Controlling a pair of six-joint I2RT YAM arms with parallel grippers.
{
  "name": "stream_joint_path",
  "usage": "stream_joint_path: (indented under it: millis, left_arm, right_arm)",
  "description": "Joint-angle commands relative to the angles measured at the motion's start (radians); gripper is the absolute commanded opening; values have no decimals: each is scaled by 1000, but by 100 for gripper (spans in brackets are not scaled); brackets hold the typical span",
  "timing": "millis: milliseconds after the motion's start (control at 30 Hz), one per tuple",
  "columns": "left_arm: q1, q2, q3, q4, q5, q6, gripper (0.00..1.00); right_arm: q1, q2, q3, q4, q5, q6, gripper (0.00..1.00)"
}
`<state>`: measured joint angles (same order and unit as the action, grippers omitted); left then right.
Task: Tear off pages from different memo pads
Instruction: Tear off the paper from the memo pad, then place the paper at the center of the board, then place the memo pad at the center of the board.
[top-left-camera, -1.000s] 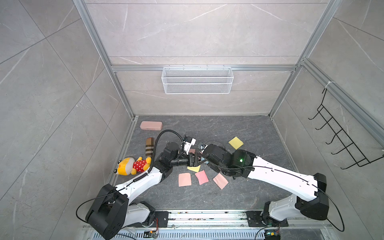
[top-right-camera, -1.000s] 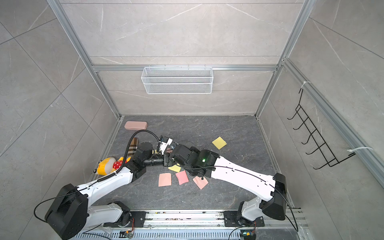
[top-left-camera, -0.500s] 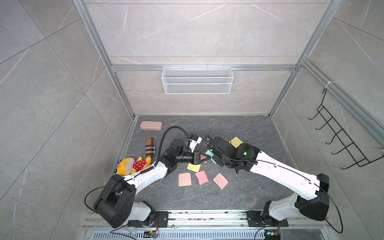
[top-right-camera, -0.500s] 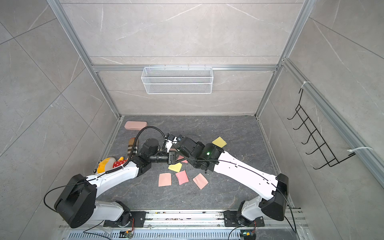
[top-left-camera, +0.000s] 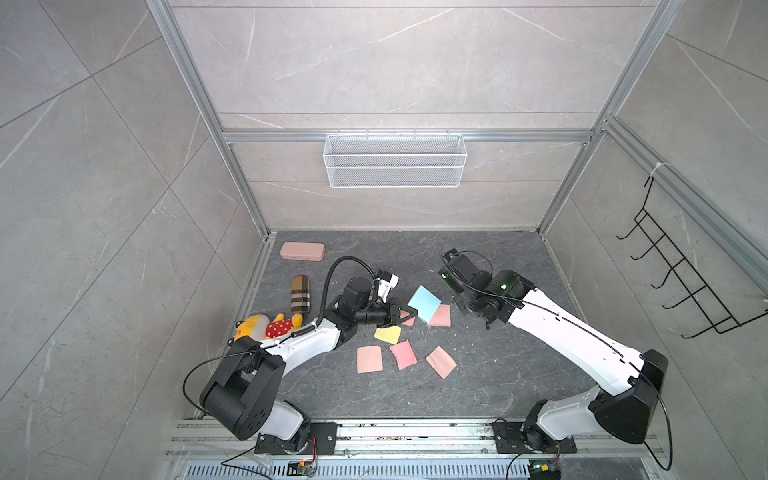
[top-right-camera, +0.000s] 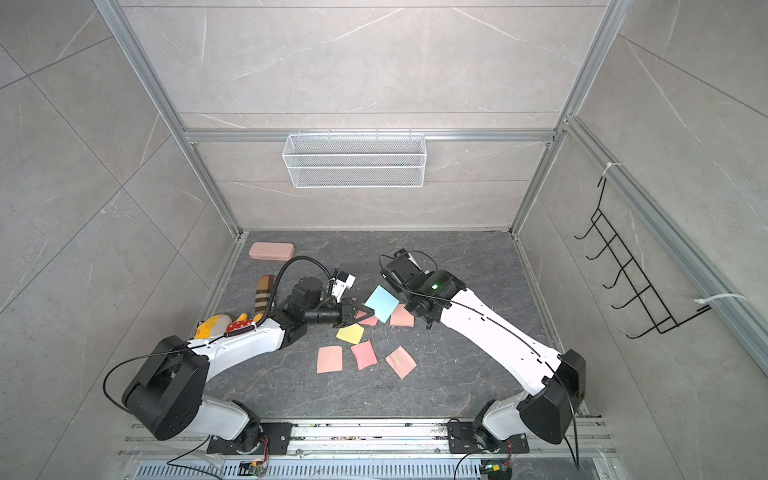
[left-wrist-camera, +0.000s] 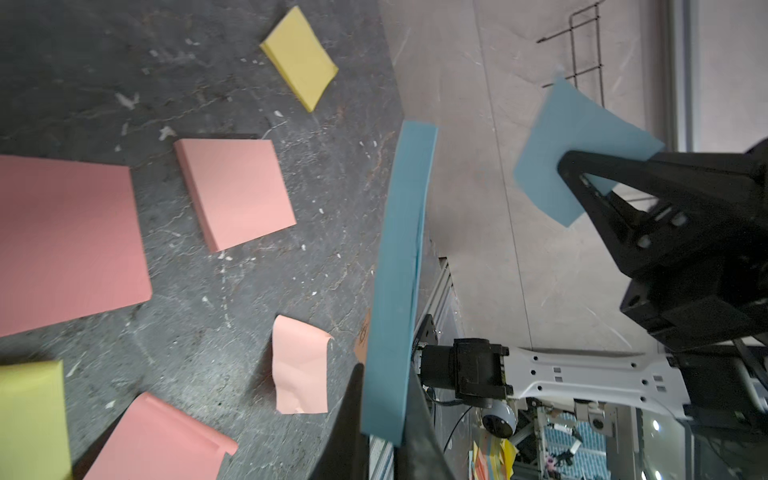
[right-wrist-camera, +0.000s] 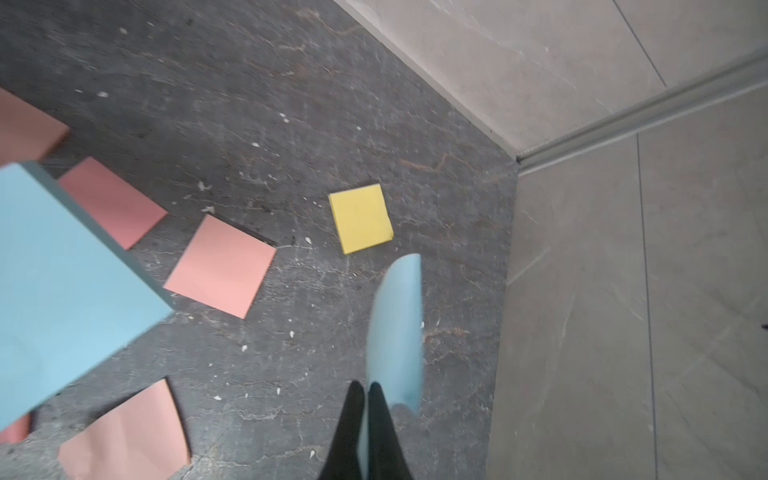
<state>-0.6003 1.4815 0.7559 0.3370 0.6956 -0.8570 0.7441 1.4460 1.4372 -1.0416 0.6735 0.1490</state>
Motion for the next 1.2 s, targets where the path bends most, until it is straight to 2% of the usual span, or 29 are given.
stream_joint_path:
  millis: [0, 100, 267, 333, 467, 600, 700, 733, 800, 867, 1000, 1167]
  left_arm:
    - [-10, 41, 29, 56, -75, -95, 0]
    - [-46, 128, 62, 162, -168, -184, 0]
    - [-178, 360, 228, 244, -257, -325, 0]
    - [-232, 454, 306, 227, -306, -373, 0]
    - [-307, 604, 453, 192, -375, -463, 0]
    - [-350, 646, 538, 57, -461, -485, 0]
    - [-371, 675, 603, -91, -462, -495, 0]
    - [-375, 682, 618, -123, -454, -495, 6]
    - [-377, 673, 630, -199, -462, -490, 28]
    - [-378, 641, 630, -249, -472, -459, 40]
    - [-378, 590, 658, -340, -466, -363, 49]
    - [-376, 553, 662, -373, -449, -331, 52]
  right_arm:
    - [-54, -11, -37, -86, -25, 108, 0]
    - [-72, -9, -118, -102, -91, 197, 0]
    - [-134, -48, -290, -79, -256, 350, 0]
    - [-161, -84, -344, -58, -307, 378, 0]
    - [-206, -120, -371, -51, -318, 369, 0]
    - [-221, -117, -361, -51, -318, 340, 0]
    - [-221, -104, -359, -40, -317, 322, 0]
    - [-222, -100, -360, -33, -322, 319, 0]
    - [-221, -89, -362, -26, -351, 308, 0]
    - [-219, -86, -371, -21, -381, 299, 0]
    - [-220, -60, -418, -21, -430, 297, 0]
    - [-218, -27, -497, 44, -481, 340, 0]
